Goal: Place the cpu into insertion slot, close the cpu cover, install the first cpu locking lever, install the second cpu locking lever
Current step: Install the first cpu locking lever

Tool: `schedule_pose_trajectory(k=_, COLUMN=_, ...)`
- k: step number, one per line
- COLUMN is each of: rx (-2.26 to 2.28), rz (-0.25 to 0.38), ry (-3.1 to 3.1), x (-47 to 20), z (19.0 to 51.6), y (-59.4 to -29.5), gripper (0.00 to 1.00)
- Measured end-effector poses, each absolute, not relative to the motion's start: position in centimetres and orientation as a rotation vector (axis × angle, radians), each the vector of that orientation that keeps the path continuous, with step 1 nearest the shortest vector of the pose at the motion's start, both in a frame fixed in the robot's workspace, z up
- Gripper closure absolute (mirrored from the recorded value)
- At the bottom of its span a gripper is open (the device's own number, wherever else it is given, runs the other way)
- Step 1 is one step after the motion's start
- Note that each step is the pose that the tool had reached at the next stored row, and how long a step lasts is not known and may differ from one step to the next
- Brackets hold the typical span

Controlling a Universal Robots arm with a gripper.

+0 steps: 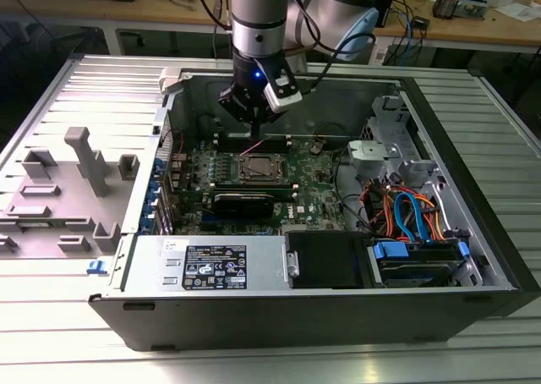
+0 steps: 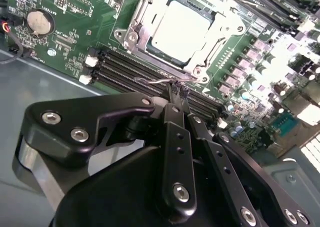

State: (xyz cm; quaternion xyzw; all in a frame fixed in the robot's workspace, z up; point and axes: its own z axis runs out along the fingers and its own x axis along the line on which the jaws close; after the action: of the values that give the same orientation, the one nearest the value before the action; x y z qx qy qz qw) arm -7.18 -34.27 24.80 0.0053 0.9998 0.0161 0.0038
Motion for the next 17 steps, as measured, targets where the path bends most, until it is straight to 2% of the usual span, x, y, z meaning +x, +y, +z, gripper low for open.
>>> schedule_pose_trajectory(k=17, rx=-0.063, rz=0.051, ry=3.134, x=-6.41, z=24.26, y=-34.05, gripper=0.89)
